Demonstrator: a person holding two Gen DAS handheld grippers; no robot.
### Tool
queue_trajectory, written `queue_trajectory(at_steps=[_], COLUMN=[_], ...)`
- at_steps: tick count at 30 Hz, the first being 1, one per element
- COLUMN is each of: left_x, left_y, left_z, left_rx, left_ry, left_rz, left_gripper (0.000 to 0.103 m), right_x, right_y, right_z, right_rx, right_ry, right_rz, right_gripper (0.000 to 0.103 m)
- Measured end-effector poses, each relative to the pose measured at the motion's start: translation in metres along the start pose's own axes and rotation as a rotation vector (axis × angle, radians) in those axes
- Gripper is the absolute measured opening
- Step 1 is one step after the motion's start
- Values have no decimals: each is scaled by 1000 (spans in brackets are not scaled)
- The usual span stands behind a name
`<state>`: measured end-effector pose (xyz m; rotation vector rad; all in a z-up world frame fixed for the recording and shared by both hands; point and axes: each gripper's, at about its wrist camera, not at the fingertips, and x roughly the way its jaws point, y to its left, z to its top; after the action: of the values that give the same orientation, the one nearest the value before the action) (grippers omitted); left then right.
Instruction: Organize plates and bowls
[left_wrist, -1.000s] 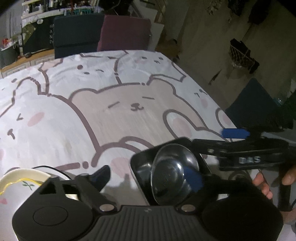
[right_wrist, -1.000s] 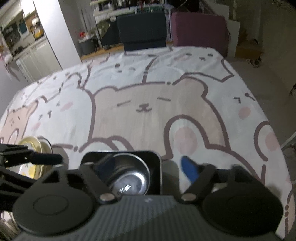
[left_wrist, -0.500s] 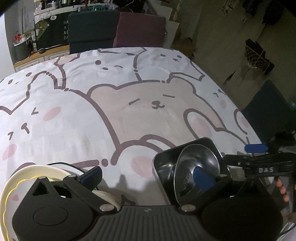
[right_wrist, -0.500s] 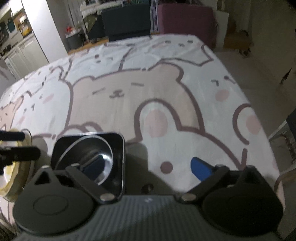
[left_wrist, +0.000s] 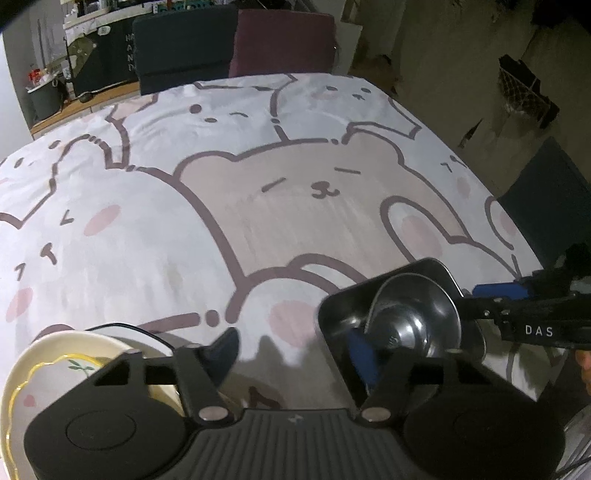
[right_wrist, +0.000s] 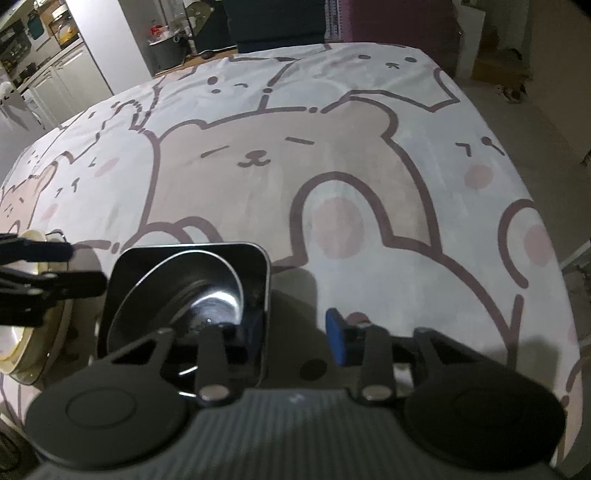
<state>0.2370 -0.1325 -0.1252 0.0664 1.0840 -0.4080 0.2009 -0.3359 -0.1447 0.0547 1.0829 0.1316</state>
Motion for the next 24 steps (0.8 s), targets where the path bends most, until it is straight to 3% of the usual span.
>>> queue_trajectory(at_steps=[11,13,18,24], left_x=[13,12,9,7], left_y=[-8,-9,-16,-18], left_z=[-10,-10,-13,-16], left_rx=[-18,-19,-14,-13], left_ry=[49,47,49,45], left_rz=[-30,-33,-62,-53], left_gripper=[33,31,12,12], right_x=[0,0,0,-3], right_y=[1,1,5,7], right_z=[1,1,1,-1], right_rx=[-2,-5,-18,-29], right_ry=[0,1,5,6], right_rz=[35,44,60,59], right_gripper=[25,18,8,5])
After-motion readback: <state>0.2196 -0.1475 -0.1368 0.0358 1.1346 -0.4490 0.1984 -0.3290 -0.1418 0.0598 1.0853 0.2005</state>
